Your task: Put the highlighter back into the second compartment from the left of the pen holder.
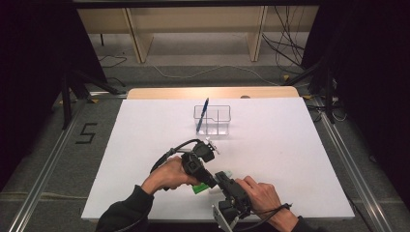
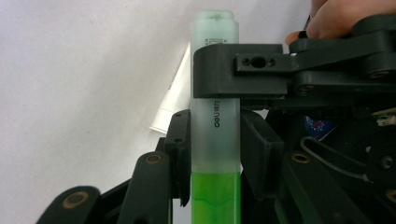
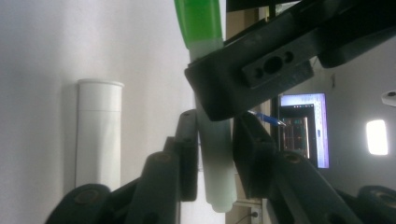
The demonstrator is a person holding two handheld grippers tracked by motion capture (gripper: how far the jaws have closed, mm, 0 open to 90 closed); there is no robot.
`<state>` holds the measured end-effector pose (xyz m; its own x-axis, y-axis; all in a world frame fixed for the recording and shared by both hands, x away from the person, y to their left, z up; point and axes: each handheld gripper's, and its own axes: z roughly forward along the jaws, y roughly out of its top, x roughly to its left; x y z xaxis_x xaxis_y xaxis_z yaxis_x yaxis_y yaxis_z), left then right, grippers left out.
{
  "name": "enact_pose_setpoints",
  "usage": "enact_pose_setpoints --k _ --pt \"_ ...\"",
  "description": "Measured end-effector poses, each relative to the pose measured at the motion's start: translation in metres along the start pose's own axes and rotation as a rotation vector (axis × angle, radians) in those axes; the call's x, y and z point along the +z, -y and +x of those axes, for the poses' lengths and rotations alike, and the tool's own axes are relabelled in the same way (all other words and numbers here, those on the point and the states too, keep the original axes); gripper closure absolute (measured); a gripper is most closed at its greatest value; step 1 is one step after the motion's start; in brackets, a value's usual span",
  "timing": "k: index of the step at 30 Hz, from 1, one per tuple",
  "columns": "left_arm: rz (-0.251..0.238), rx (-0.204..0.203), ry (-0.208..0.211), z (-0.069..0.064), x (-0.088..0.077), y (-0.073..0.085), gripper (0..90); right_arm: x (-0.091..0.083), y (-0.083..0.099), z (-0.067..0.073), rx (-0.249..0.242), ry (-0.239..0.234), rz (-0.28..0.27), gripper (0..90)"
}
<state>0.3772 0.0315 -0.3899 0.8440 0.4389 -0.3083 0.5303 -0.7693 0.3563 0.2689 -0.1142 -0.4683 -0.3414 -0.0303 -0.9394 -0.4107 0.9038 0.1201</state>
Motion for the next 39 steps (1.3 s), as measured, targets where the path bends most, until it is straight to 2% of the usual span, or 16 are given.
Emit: enact_pose_setpoints --k 6,10,11,12,16,20,26,27,30,32,36,39 --pt "-0.005 -0.01 0.005 0.001 0.001 0.0 65.9 0.0 0.0 0.002 -0.025 -0.017 0.009 76.4" --pt "-0.013 -0.017 0.021 0.002 0.0 0.001 64.7 0.0 0.001 0.001 -0.022 -0.013 0.001 76.9" --pt "-0.02 -0.029 0.031 0.002 0.0 0.001 59.1 0.0 0.001 0.001 -0.021 -0.013 0.002 76.9" --pt "-0.015 -0.022 0.032 0.003 -0.001 0.001 51.5 0.0 0.001 0.001 -0.022 -0.015 0.002 76.9" --pt "-0.049 -0.016 0.024 0.002 -0.006 0.004 40.7 0.0 0.003 0.001 -0.016 -0.017 0.002 76.9" --pt "-0.097 -0.023 0.005 0.002 -0.013 0.007 32.4 0.0 0.005 0.0 0.0 -0.022 0.011 76.9" --pt "-0.16 -0.05 -0.026 0.007 -0.021 0.018 26.8 0.001 0.01 -0.002 0.008 -0.032 0.012 76.9" --pt "-0.173 -0.05 -0.041 0.009 -0.022 0.02 25.9 0.001 0.01 -0.002 0.019 -0.036 0.017 76.9" --pt "-0.22 -0.06 -0.07 0.012 -0.027 0.027 23.9 0.003 0.012 -0.002 0.039 -0.033 0.01 76.9" --pt "-0.255 -0.051 -0.09 0.013 -0.031 0.031 22.3 0.003 0.014 -0.003 0.046 -0.035 0.012 76.9" --pt "-0.333 -0.061 -0.109 0.014 -0.038 0.04 20.2 0.005 0.018 -0.006 0.069 -0.049 0.022 77.0" --pt "-0.38 -0.056 -0.138 0.014 -0.041 0.047 19.0 0.005 0.021 -0.007 0.1 -0.058 0.03 76.9"
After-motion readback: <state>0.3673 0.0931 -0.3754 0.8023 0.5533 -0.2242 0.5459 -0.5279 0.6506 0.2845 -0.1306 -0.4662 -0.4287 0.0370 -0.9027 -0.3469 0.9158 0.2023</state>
